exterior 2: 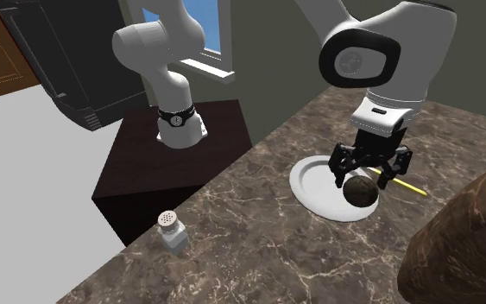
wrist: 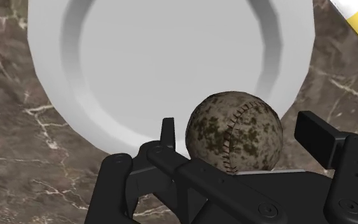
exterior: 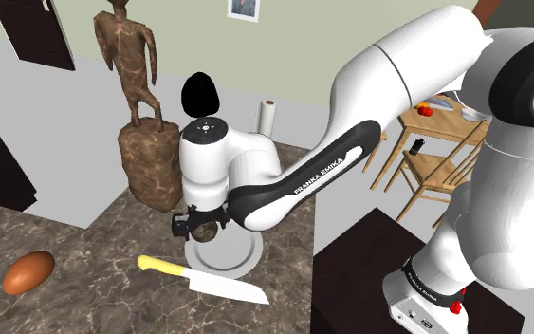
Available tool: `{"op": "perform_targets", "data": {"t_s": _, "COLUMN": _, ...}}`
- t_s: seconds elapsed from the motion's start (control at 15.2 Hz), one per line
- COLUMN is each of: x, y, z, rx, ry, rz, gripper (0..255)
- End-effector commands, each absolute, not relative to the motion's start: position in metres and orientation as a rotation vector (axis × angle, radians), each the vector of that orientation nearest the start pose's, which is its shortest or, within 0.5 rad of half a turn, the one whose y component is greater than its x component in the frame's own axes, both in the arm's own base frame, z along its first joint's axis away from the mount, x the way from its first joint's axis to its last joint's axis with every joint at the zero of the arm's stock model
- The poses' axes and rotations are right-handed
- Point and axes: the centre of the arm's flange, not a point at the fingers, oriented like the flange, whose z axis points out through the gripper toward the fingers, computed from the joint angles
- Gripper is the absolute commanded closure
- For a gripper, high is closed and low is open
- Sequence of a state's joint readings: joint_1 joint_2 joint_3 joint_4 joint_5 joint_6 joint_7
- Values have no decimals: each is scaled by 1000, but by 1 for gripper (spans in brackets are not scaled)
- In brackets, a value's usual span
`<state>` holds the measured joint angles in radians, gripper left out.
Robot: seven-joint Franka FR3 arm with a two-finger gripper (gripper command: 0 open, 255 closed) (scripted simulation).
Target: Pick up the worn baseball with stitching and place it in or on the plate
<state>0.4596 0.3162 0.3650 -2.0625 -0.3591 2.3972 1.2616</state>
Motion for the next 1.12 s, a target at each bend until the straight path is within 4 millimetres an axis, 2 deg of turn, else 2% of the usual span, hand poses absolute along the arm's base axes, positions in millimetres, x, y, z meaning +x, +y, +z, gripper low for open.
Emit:
{"op": "perform_targets", "data": {"t_s": 0.0, "x": 409, "y": 430, "z": 291, "rx": -3143, "ry": 310, "rz": -229, "gripper": 0}}
{"op": "perform_targets", "data": {"t_s": 0.33, "x": 409, "y": 430, "z": 291, "rx": -3143, "ry": 310, "rz": -229, "gripper": 0}}
{"op": "perform_targets", "data": {"t_s": 0.4, "x": 409, "y": 430, "z": 291, "rx": -3143, "ry": 310, "rz": -229, "gripper": 255}}
{"op": "perform_targets", "data": {"t_s": 0.99, "x": 409, "y": 430, "z": 291, "rx": -3143, "ry": 310, "rz": -229, "gripper": 255}}
{"op": "perform_targets", "data": {"t_s": 1.06, "x": 409, "y": 430, "z": 297, "rx": -3143, "ry": 310, "rz": -229, "gripper": 255}}
